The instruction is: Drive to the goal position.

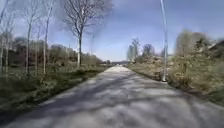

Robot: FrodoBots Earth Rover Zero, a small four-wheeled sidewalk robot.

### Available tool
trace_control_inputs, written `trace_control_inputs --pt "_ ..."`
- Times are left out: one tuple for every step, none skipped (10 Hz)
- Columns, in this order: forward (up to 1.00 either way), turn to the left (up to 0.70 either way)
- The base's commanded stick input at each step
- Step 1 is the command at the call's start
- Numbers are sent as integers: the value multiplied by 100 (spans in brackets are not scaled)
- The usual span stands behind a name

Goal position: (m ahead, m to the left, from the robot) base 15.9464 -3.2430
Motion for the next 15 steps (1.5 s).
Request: trace_control_inputs --pt "85 0" --pt "85 0" --pt "85 0" --pt "85 0" --pt "85 0" --pt "85 0" --pt "85 0" --pt "85 0" --pt "85 0" --pt "85 0" --pt "85 0" --pt "85 0" --pt "85 0" --pt "85 0" --pt "85 0"
